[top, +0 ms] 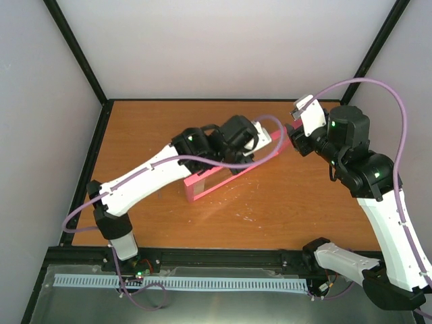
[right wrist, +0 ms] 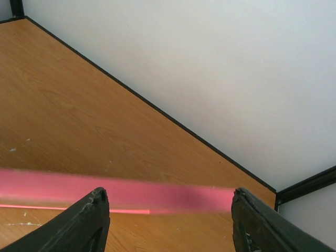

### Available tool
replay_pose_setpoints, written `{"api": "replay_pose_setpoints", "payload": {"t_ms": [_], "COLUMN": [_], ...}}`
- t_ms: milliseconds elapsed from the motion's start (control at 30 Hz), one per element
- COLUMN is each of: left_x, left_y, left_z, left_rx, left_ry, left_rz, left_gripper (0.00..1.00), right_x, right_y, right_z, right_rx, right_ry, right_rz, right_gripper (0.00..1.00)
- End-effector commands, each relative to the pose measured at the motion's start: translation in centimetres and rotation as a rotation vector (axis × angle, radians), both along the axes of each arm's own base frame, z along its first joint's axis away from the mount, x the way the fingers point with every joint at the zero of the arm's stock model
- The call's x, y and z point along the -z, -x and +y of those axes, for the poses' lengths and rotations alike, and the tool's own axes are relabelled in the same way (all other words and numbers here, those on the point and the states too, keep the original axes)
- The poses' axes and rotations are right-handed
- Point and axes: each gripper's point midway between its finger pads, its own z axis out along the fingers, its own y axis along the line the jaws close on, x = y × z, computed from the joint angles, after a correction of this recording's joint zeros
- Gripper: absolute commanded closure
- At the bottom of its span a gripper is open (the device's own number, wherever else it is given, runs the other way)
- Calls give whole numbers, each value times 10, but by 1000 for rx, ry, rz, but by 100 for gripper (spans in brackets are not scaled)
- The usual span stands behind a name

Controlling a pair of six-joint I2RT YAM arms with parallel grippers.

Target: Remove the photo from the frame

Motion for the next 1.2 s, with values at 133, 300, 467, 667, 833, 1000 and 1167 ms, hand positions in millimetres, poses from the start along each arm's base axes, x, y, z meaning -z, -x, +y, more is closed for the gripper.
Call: {"api": "replay_pose_setpoints", "payload": {"t_ms": [133,300,467,667,833,1000,1167], "left_x": [-82,-90,-85,-61,-39,-8,27], "left_y": [-52,-86,-109,-132,-154,-157,-146], "left_z": [17,43,61,84,113,132,142], "left_rx": [-95,-192,-270,-368,-438,-495,-550], "left_ry": [450,560,617,685,790,854,885], "left_rz": [134,176,238,359,438,489,520], "left_gripper": [99,99,99,99,99,99,99], "right_x": [-25,-26,-17,-12,1,38,90], "right_y": [-2,-2,-4,-8,-14,-21,-33], "right_z": [-15,-17,-18,-20,-18,-12,-7], "right_rx": [70,77,82,91,88,71,52], "right_ry": [-34,-31,-22,-13,-6,-16,-45], "right_rz": [-59,-67,-55,-56,-29,55,150], "right_gripper": [39,40,40,40,41,41,41]}}
